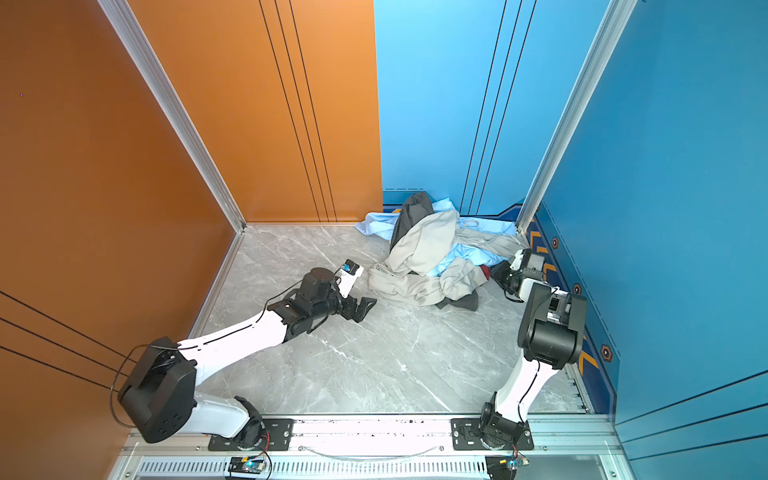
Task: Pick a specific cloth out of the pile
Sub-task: 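Lower the right gripper into the pile and close on the red sweatshirt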
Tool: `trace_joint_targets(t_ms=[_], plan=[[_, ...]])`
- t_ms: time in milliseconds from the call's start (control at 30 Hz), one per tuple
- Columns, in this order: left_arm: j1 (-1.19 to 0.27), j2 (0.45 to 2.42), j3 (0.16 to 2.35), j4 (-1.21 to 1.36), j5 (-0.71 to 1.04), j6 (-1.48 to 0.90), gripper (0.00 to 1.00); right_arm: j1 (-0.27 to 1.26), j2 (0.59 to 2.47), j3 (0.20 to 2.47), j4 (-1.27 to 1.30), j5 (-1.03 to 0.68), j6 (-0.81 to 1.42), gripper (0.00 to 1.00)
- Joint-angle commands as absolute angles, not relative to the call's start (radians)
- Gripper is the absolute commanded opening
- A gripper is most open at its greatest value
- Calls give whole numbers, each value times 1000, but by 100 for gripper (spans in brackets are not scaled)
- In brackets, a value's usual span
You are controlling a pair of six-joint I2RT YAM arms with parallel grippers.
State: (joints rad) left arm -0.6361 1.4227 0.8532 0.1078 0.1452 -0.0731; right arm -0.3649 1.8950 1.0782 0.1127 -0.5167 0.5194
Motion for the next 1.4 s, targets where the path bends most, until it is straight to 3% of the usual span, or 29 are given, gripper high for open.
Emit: trace_joint_targets(t_ms=[0, 533, 1367], plan=[[-634, 1407, 870, 129, 195, -76, 98, -367, 1913, 1097, 92, -535, 490, 35], [-648, 1398, 890, 127, 289, -9, 97, -343, 1956, 1128, 68, -544, 453, 35], [-673, 1379, 890, 126, 258, 9, 97, -310, 2027, 1253, -73, -523, 389, 42]])
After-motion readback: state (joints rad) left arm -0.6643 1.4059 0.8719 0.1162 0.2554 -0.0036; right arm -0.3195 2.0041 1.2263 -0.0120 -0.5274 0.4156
